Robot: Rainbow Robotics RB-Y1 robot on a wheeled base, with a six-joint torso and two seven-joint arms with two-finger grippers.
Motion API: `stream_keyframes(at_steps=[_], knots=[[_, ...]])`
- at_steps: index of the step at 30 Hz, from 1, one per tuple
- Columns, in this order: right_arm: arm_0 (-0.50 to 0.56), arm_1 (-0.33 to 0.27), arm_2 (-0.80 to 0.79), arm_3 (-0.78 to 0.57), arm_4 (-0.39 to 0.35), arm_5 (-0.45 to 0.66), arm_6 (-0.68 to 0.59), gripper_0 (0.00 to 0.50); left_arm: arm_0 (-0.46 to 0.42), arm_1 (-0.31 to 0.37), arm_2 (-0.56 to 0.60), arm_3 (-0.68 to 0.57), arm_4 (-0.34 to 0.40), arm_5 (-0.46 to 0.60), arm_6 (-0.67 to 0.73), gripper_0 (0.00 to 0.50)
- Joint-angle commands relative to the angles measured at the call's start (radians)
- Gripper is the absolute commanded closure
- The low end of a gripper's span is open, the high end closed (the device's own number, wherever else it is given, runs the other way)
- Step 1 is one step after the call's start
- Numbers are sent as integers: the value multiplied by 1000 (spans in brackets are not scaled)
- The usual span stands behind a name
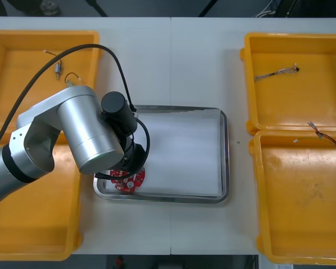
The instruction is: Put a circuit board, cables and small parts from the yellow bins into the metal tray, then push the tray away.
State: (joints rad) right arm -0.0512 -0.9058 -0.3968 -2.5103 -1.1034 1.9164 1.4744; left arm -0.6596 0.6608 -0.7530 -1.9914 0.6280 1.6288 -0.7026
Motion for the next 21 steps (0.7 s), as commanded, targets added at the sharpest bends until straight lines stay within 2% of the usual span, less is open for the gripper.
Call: stream_keyframes(at_steps=[1,5,11,15,21], knots=[[-26,-34,-13,-2,-10,4,46,500,-11,-6,95,-110,27,92,-28,0],[-42,-34,33,-2,-6,4,40,500,-11,0,176,-156,72,166,-43,0],[-107,-34,96,-2,28,4,35,500,-12,42,328,-204,173,279,-143,0],[-142,-39,111,-2,23,4,32,500,-18,74,451,-208,256,291,-212,0],[-191,-51,165,-2,-21,4,40,500,-48,129,552,-165,320,291,-302,0]])
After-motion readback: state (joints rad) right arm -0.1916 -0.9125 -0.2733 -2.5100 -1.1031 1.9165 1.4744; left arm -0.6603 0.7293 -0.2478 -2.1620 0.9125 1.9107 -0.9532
